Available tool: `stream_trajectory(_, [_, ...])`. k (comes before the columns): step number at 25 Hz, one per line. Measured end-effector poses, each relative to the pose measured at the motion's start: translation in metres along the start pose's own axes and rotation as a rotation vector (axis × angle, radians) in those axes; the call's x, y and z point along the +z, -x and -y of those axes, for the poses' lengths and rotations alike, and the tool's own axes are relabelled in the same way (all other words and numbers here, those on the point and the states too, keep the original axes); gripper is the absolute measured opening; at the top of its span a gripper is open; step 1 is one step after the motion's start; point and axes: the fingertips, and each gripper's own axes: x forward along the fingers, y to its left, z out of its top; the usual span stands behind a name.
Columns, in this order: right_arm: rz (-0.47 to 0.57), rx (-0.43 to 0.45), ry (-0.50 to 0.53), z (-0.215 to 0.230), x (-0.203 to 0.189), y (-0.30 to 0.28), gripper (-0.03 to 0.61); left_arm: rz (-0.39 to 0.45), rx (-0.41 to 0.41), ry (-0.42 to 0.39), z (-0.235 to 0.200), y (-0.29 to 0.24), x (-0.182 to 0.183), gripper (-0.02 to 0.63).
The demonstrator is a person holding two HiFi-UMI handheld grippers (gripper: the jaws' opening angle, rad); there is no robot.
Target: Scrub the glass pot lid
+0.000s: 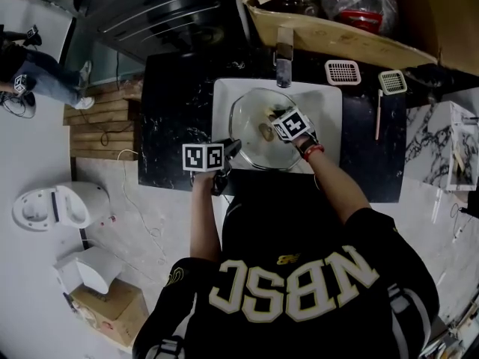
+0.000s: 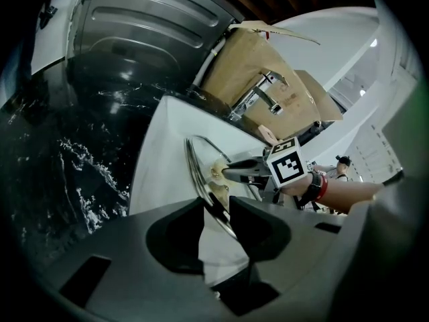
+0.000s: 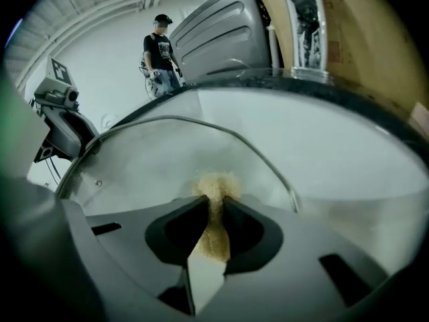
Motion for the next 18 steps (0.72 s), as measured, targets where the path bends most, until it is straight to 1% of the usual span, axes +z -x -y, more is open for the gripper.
stream_trajectory(3, [-0.07, -0.014, 0.019, 0.01, -0.025, 0.011, 0.081, 0.011, -0.011, 0.008, 0.002, 0.001, 0.0, 0.13])
stream_trajectory(7, [-0.138, -0.012, 0.036, 0.003, -0.06, 0.033, 0.078, 0.017, -0.022, 0.015, 0.002, 0.001, 0.002, 0.129])
stream_trajectory(8, [-0.15, 0.0, 0.033, -0.003, -0.066, 0.038, 0.078, 0.017, -0.023, 0.017, 0.002, 0.001, 0.002, 0.129])
stream_trajectory(10, [-0.179, 0.054, 0.014, -0.02, -0.074, 0.046, 0.077, 0.018, -0.025, 0.017, 0.002, 0.002, 0.002, 0.129])
stream_trajectory(12, [-0.204, 0.121, 0.011, -0.043, -0.074, 0.052, 0.077, 0.021, -0.026, 0.017, 0.001, 0.002, 0.003, 0.129])
stream_trajectory(14, [-0.206, 0.166, 0.03, -0.064, -0.067, 0.055, 0.075, 0.022, -0.028, 0.016, 0.002, 0.002, 0.003, 0.129])
stream_trajectory(18, [-0.177, 0.184, 0.095, -0.082, -0.045, 0.049, 0.077, 0.024, -0.027, 0.014, 0.003, 0.003, 0.002, 0.129])
